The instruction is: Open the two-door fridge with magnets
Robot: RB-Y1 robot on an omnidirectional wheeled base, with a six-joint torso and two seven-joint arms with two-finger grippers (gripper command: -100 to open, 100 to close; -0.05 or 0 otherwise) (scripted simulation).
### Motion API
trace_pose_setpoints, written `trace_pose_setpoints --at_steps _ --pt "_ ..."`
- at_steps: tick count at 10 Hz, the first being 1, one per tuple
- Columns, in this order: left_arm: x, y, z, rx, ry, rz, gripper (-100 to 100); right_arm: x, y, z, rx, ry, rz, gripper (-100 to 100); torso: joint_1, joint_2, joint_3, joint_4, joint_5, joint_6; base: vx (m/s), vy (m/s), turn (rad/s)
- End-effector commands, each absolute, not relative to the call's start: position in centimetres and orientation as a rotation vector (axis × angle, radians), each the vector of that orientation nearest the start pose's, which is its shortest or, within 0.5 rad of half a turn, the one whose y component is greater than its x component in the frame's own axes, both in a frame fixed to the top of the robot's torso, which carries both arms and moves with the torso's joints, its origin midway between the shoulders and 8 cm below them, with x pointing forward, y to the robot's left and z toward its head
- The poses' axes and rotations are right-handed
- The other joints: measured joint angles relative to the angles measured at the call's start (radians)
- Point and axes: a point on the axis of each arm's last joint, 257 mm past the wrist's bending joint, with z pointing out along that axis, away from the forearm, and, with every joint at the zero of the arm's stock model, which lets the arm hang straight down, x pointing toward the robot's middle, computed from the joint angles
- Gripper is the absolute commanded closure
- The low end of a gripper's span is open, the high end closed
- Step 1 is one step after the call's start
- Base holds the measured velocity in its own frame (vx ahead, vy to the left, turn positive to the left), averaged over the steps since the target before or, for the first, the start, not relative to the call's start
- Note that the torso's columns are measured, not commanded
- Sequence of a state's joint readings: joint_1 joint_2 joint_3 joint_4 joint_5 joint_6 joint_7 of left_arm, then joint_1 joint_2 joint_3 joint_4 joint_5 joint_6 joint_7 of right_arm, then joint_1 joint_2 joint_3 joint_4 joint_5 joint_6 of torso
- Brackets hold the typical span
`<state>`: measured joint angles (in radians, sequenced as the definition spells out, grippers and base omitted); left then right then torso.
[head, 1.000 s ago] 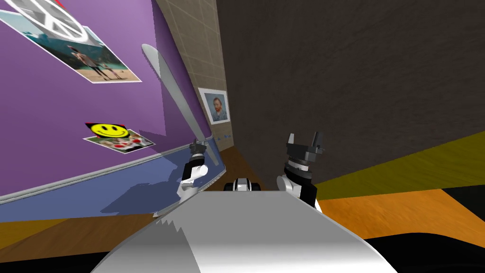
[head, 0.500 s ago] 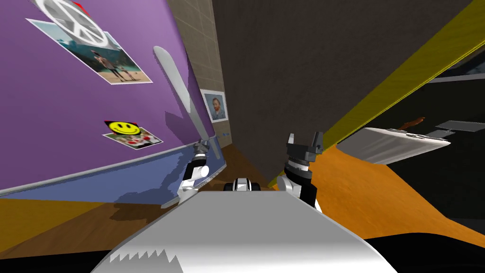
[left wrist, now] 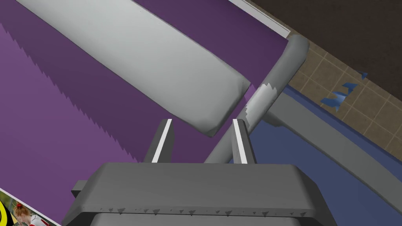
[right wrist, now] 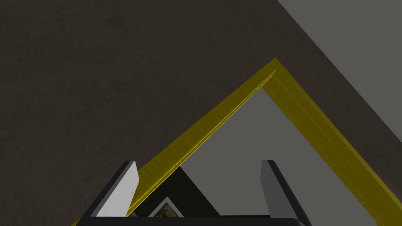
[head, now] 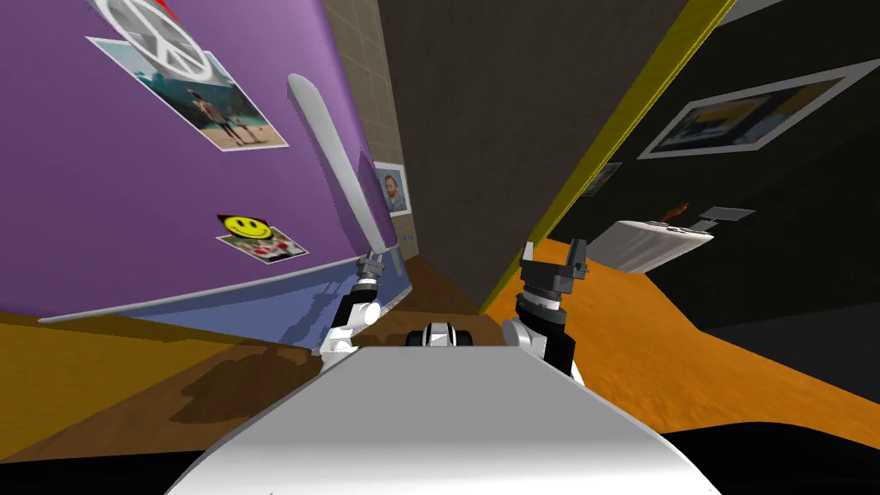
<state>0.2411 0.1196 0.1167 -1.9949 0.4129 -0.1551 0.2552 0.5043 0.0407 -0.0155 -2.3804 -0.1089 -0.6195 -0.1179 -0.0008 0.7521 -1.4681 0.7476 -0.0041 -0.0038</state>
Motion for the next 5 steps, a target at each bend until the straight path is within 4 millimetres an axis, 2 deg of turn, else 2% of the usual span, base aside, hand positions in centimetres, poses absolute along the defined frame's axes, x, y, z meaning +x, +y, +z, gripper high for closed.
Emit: trace_pose_setpoints --at_steps 1,2,4,5 --pt "45.6 33.1 -8.0 -1.267 0.603 -1.664 100 29.3 -29.5 8.6 0.599 0.328 1.501 0 -0.002 -0.003 -0.002 0.0 -0.001 0.001 -0.189 0.009 -0.059" --pt "45.6 32.0 -8.5 -1.276 0.632 -1.682 100 29.3 -29.6 8.5 0.599 0.328 1.501 0 -0.003 -0.016 -0.01 -0.002 -0.002 -0.001 -0.162 0.085 -0.1" --pt "45.2 30.3 -8.0 -1.256 0.665 -1.727 100 29.3 -29.6 8.5 0.599 0.328 1.501 0 0.003 -0.01 -0.006 -0.004 0.002 0.003 -0.268 0.132 -0.152" --pt "45.2 30.3 -8.0 -1.256 0.665 -1.727 100 29.3 -29.6 8.5 0.599 0.328 1.501 0 0.0 -0.006 -0.003 -0.003 0.002 0.003 -0.249 0.114 -0.082"
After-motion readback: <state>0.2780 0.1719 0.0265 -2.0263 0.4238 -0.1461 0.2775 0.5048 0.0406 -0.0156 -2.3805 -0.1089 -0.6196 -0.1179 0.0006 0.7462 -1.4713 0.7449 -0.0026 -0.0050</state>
